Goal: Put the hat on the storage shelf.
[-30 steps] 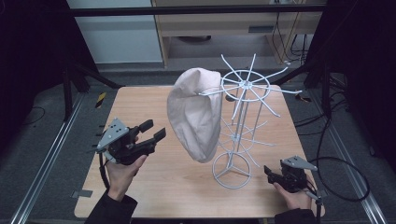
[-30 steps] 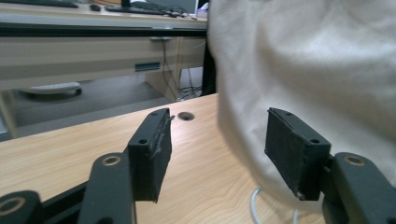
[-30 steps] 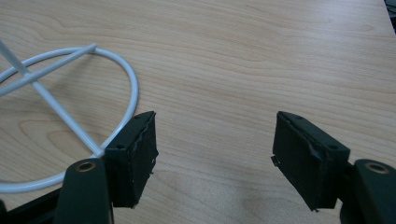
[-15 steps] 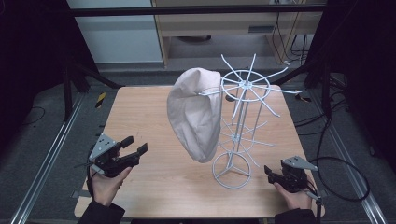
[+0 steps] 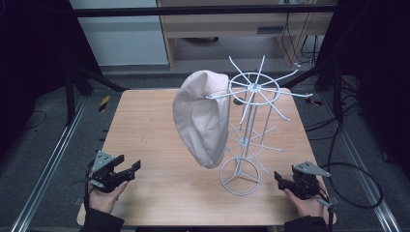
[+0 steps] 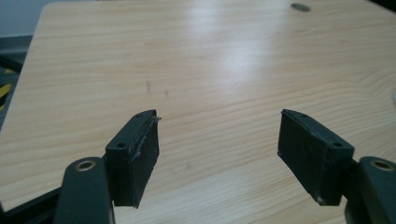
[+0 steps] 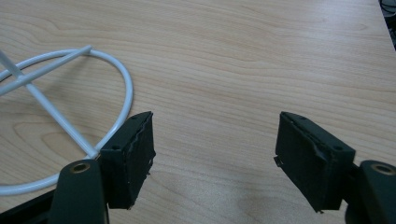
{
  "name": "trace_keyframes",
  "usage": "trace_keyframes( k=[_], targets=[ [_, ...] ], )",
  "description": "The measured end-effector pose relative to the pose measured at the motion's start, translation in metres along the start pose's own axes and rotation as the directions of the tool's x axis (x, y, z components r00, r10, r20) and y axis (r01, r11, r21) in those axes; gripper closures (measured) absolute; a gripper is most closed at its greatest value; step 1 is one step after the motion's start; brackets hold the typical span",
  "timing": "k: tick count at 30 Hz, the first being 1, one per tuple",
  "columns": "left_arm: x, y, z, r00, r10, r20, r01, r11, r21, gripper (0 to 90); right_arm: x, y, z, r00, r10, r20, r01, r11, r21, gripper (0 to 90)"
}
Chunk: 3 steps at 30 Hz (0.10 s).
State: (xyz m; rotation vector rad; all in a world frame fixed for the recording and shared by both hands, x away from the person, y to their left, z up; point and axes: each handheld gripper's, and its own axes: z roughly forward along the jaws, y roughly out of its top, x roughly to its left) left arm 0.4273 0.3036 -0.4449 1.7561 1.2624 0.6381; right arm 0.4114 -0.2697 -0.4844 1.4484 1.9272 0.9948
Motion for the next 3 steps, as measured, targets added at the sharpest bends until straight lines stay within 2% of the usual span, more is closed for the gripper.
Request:
trace_keyframes(
  k=[3],
  targets=[
    [0.0075, -0.0083, 0.0036, 0.9997, -0.01, -0.022, 0.011, 0.9996, 0.025, 28.4, 0.0002, 0.0, 0.0003, 1.0, -0.001, 0.001, 0.001, 1.0, 0.001, 28.3]
  ],
)
